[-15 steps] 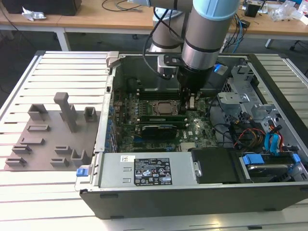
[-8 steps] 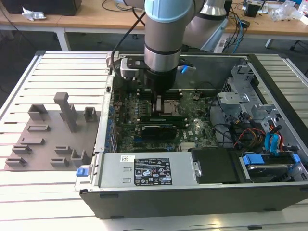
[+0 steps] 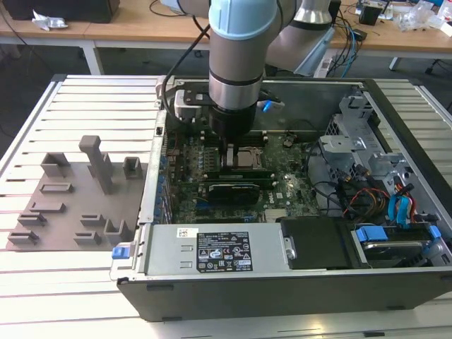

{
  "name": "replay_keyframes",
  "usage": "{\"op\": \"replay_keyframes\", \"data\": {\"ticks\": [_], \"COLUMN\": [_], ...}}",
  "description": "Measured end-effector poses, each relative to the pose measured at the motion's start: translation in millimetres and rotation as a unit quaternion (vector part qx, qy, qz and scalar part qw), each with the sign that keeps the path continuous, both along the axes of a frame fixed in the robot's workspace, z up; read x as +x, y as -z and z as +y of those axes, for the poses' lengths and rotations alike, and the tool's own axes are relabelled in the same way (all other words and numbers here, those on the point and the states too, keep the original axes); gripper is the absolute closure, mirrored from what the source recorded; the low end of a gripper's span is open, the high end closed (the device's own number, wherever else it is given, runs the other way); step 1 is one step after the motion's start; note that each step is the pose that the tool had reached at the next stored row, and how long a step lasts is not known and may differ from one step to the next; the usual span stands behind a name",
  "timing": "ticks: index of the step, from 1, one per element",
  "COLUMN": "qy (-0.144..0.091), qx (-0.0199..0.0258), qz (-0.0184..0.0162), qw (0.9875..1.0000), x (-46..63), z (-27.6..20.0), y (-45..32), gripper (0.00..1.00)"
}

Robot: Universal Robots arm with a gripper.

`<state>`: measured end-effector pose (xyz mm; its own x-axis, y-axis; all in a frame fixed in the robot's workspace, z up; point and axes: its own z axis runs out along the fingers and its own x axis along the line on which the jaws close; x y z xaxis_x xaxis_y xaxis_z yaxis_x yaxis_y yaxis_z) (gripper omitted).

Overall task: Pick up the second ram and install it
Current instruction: 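Press down the second ram until it locks into place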

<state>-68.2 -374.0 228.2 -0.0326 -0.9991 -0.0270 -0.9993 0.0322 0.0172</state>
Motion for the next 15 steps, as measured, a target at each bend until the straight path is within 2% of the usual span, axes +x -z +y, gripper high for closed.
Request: {"op": "replay_keyframes", "data": {"ticks": [2,3,4,5,7,9,10,12,15], "qy": [0.0,0.0,0.0,0.0,0.0,0.0,0.0,0.0,0.0], "qx": [0.0007,0.0002,0.0002,0.0002,0.0001,0.0002,0.0002,0.0002,0.0002], "qz": [-0.0005,0.0006,0.0026,0.0063,0.0084,0.0083,0.0084,0.0084,0.0084], "qw": [1.0,1.0,1.0,1.0,1.0,1.0,1.0,1.0,1.0], "x": [3.9,10.7,20.5,33.3,44.6,44.9,44.9,44.9,44.9], "z": [0.2,0.0,0.0,0.1,1.4,2.4,2.7,3.0,3.0], "y": [-2.7,-3.5,-3.5,-3.5,-5.7,-21.1,-34.1,-53.5,-55.9], "gripper": [0.9,0.9,0.9,0.9,0.9,0.9,0.9,0.9,0.9]}}
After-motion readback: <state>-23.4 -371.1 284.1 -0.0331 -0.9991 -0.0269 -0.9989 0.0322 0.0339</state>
